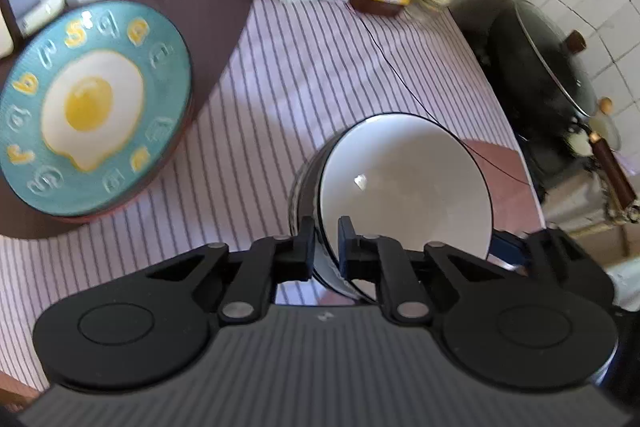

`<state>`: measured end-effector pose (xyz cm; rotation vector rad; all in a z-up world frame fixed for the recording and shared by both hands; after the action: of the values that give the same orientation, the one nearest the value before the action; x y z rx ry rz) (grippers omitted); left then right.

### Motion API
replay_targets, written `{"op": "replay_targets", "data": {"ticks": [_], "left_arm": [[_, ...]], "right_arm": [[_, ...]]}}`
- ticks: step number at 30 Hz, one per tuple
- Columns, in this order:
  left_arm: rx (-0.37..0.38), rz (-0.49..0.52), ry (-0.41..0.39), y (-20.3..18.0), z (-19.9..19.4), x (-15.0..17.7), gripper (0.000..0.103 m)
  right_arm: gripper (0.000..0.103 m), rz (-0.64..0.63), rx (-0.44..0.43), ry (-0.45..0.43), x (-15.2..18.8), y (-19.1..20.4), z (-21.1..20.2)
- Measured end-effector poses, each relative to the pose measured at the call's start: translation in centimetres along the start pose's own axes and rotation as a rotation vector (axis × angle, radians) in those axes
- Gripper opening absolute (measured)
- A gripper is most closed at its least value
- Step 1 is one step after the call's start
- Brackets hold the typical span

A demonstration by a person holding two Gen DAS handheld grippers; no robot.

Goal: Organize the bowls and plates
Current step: 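Lower the third bowl into the bowl stack and open the left gripper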

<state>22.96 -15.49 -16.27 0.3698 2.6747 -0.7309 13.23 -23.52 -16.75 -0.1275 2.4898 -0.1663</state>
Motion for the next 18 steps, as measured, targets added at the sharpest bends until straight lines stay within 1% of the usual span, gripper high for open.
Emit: {"op": "replay_targets", "data": {"ticks": [5, 8, 11, 13, 16, 18], "left_arm": [[-0.029, -0.008, -0.028, -0.3, 0.2, 0.1, 0.009], [-0.039, -0.013, -0.042, -0.4, 0.3, 0.2, 0.009], [-0.060, 0.000, -0.064, -0.7, 0.6, 0.7, 0.009], [-0.070, 0.012, -0.082, -1.1, 0.4, 1.0, 0.012], [-0.051, 0.016, -0.116, -1.5, -0.1, 1.4, 0.020], [-0.032, 0.015, -0.123, -1.6, -0.2, 1.6, 0.028]], "right_arm": [[0.094, -0.018, -0.021, 0.012, -0.2, 0.1, 0.1], [0.094, -0.050, -0.018, -0.018, 0.0, 0.2, -0.5], [0.095, -0.045, -0.025, -0.053, 0.6, 0.2, -0.6], [0.095, -0.039, -0.025, -0.075, 0.9, 0.2, -0.5], [0.095, -0.019, -0.018, -0.104, 1.4, 0.0, -0.3], [0.095, 0.000, -0.016, -0.122, 1.7, -0.1, -0.4]]}}
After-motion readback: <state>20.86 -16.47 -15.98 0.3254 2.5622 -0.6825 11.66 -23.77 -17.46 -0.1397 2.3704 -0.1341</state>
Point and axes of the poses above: each gripper's, at about its wrist camera, not at the fingertips, and z roughly the way its jaws point, y to its left, x to its underside, the point moved 1 cm from there along z, roughly the way its jaws point, and after that the axes turned 9 degrees about x, right-handed, at the moved point
